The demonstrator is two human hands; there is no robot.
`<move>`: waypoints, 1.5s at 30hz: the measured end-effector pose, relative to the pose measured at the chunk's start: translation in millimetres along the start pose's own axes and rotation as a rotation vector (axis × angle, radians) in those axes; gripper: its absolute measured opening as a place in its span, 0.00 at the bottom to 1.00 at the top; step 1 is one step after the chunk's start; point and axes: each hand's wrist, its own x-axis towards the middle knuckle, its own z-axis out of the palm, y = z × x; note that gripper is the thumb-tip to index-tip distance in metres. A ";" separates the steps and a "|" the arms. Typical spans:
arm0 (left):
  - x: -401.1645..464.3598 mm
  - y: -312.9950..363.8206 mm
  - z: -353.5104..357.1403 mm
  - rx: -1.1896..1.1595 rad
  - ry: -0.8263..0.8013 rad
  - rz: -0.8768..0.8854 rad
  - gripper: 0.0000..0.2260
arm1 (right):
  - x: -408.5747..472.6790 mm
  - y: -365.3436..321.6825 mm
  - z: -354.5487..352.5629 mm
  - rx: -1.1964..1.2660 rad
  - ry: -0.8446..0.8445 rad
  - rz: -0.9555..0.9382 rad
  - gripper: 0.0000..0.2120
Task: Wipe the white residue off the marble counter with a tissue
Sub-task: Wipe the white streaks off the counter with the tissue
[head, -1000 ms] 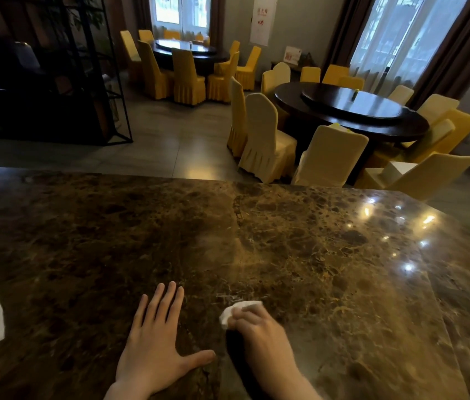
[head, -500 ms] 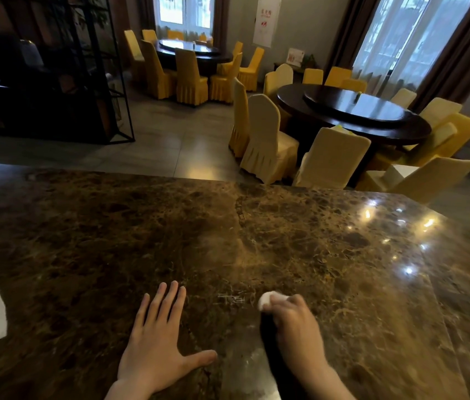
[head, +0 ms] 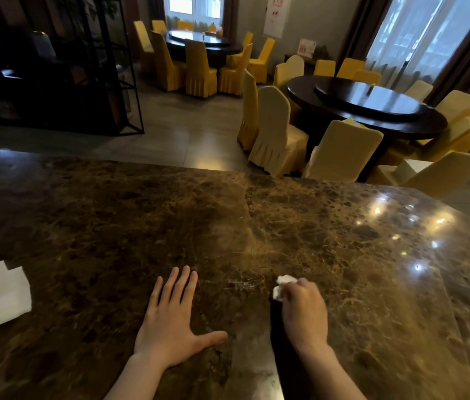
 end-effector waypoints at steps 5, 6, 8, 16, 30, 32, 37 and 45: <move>-0.9 -1.4 1.5 0.006 -0.001 -0.003 0.63 | -15.8 -32.1 11.1 -0.036 -0.092 -0.139 0.10; -0.8 -0.9 2.2 0.011 -0.002 -0.006 0.63 | -25.3 -34.9 11.9 -0.021 -0.140 -0.225 0.10; -0.8 -0.2 2.9 0.023 -0.007 -0.008 0.63 | -36.5 -27.0 5.7 0.009 -0.218 -0.357 0.07; -2.2 0.6 0.1 0.017 -0.013 0.001 0.63 | 33.4 -2.2 -9.7 0.068 -0.039 0.091 0.03; -1.6 -1.0 2.1 0.007 -0.004 0.005 0.63 | 35.0 -31.1 11.0 0.010 -0.026 -0.112 0.13; -1.3 -1.1 2.8 0.001 0.012 0.006 0.63 | 46.0 -28.2 10.6 -0.007 -0.020 0.026 0.13; 0.2 -2.7 4.7 0.015 -0.012 -0.010 0.63 | 20.0 -77.3 26.9 0.038 -0.102 -0.174 0.06; 0.9 -2.2 3.2 -0.020 0.007 -0.002 0.62 | 16.8 -18.2 4.7 -0.030 -0.096 -0.298 0.08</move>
